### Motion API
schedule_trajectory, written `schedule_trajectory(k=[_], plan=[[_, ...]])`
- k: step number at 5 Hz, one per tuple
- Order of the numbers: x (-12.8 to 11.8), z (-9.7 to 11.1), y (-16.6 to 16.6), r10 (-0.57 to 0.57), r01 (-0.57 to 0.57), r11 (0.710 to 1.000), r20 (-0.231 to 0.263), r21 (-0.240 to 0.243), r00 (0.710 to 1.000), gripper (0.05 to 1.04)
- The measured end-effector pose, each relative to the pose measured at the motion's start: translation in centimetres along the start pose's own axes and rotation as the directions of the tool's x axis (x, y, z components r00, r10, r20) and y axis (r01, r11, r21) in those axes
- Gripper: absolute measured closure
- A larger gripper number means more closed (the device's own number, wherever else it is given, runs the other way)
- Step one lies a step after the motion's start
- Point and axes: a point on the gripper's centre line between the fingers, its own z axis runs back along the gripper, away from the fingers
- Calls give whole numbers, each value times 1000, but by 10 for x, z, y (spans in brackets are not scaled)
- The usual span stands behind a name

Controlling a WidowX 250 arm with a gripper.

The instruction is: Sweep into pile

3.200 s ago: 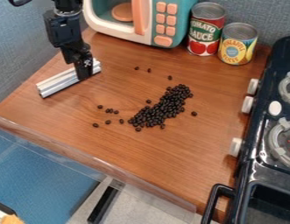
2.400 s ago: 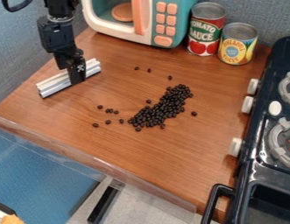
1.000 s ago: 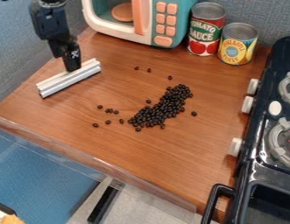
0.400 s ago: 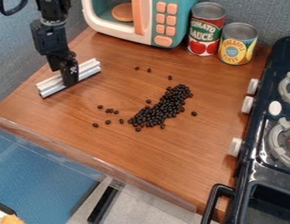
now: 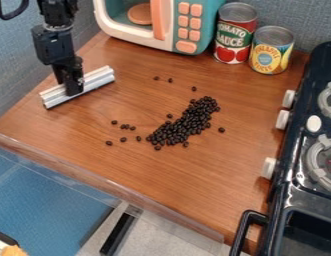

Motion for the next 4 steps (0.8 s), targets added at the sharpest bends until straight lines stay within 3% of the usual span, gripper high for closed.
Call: schedule_trajectory(k=[2,4], plan=[[-18,4,-10,33,-32,999,-17,14,999,718],[-49,4,-4,-44,44,999,-2,-1,999,718]])
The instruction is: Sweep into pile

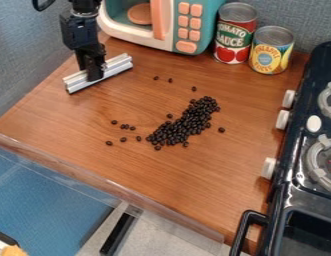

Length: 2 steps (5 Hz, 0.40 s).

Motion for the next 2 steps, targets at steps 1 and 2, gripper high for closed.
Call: schedule_trajectory(k=[1,2], plan=[[-7,0,4,-44,44,999,11,-18,999,718],[-9,-2,6,-79,79,996,19,-28,997,718]])
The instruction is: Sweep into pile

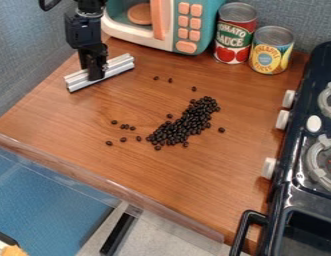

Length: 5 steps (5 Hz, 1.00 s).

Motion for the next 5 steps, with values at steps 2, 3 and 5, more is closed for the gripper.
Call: schedule_trajectory(k=[2,3,5], plan=[[-5,-1,8,-40,40,999,5,11,999,718],[-5,1,11,-39,38,999,4,34,999,719],[-27,6,38,-111,111,990,-2,85,994,719]])
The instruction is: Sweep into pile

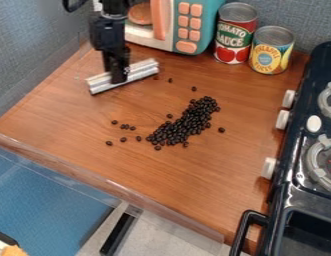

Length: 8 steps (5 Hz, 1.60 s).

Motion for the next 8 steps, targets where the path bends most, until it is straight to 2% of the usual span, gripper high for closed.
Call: schedule_trajectory(k=[1,4,5,8], plan=[[-8,1,10,-26,26,1000,8,17,1000,719],[-27,1,24,-79,79,997,16,-5,997,718],[-28,0,30,-88,89,996,15,-23,996,718],[-29,-1,65,-153,154,988,14,-34,988,719]])
